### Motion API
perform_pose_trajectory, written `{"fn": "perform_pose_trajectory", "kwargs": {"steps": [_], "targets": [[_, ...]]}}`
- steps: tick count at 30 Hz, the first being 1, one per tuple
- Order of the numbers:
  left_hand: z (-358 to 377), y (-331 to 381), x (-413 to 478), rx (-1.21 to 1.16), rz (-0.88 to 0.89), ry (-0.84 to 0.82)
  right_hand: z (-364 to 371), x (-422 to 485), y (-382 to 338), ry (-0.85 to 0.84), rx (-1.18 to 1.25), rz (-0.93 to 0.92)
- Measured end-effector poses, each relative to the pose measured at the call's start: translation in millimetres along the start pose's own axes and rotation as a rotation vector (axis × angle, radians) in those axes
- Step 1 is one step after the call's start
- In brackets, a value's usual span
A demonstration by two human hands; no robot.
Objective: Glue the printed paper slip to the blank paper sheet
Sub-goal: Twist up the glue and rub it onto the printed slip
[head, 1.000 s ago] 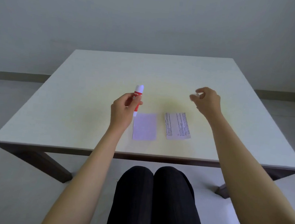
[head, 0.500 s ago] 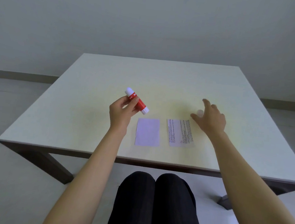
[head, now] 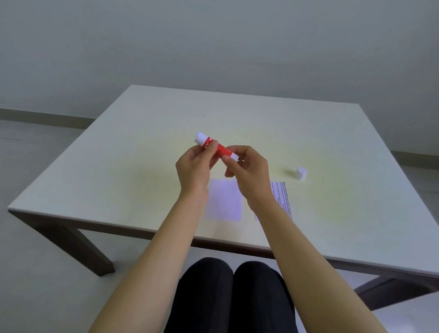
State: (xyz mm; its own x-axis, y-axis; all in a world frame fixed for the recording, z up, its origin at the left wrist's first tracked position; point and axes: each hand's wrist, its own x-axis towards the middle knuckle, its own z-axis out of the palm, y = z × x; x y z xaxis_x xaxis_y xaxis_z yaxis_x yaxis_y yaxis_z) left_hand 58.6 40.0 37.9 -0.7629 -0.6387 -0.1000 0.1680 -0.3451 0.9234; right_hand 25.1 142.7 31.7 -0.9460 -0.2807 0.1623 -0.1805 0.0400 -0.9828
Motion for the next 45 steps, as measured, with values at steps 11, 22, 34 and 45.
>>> {"fn": "perform_pose_trajectory", "kwargs": {"steps": [11, 22, 34, 45], "targets": [[11, 9, -4, -0.128, -0.065, -0.057, -3, 5, -13, 0.108, 0.048, -0.105], [14, 6, -2, -0.048, -0.059, -0.053, -7, 3, -5, 0.013, 0.323, 0.163], [9, -9, -3, -0.003, -0.020, -0.091, -11, -8, 6, 0.086, 0.092, 0.072], [5, -13, -1, 0.146, 0.076, -0.137, -5, -21, 13, 0.044, 0.005, 0.033]]}}
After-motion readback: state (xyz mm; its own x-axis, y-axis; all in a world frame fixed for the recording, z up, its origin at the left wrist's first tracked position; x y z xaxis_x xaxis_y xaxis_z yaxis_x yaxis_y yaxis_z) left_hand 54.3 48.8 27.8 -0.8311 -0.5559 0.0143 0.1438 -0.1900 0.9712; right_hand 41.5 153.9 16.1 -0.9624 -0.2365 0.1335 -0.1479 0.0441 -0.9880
